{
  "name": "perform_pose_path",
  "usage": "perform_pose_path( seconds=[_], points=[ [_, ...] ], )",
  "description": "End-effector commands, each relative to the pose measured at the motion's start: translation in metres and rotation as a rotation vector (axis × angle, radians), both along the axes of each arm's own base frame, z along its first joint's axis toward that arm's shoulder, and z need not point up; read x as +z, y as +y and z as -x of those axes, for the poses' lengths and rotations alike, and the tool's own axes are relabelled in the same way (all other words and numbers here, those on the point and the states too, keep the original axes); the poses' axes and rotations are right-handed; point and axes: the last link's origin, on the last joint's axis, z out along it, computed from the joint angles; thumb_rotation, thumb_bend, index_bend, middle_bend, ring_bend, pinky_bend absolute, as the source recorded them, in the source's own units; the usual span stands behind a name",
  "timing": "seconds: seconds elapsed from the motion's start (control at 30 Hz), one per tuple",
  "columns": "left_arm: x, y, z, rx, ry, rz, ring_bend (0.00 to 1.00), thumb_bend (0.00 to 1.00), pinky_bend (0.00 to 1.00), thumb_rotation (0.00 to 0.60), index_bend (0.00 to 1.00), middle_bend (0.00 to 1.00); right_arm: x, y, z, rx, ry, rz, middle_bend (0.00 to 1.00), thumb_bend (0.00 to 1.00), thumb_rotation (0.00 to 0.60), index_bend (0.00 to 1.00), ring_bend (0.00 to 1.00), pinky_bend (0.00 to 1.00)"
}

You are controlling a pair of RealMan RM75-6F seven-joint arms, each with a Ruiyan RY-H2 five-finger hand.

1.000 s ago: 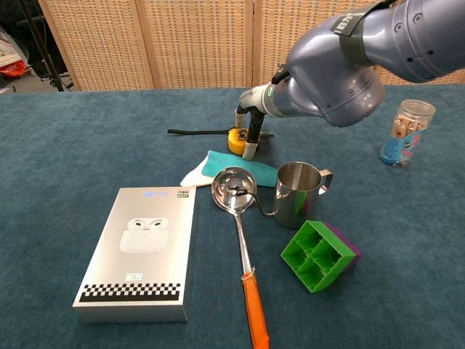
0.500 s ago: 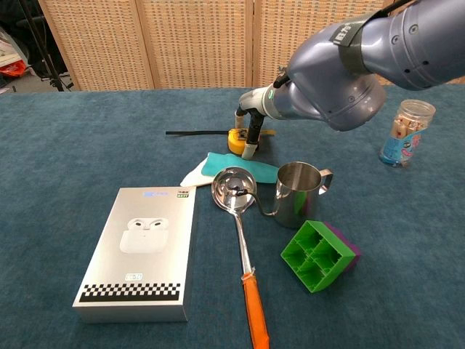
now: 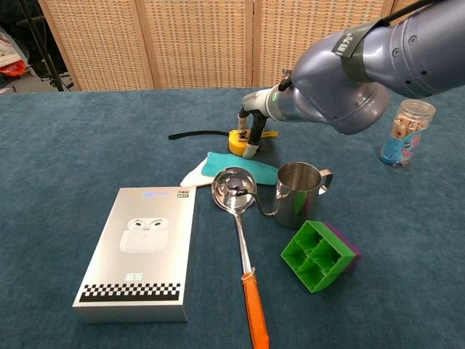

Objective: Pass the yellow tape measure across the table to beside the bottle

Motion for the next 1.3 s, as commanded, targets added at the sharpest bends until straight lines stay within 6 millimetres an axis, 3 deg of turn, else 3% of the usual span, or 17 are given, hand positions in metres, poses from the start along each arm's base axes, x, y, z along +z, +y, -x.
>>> perform_pose_path(
  seconds=[0.03,1.3],
  points=[
    [-0.0002,-0.0001,-0.0002,0.0,-0.001,0.002,0.0,0.21,0.0,0.6,0.01,0.0,0.0006,-0.0009,0.0009,0.0,-0.001,0.002,0.0,0.23,0.6,0.28,0.0,0.0],
    [0.002,-0.0009,-0.0029,-0.007,-0.024,0.004,0.0,0.21,0.0,0.6,0.01,0.0,0.0053,-0.0042,0.0083,0.005,-0.008,0.035,0.02,0.26,0.6,0.47,0.0,0.0]
  ],
)
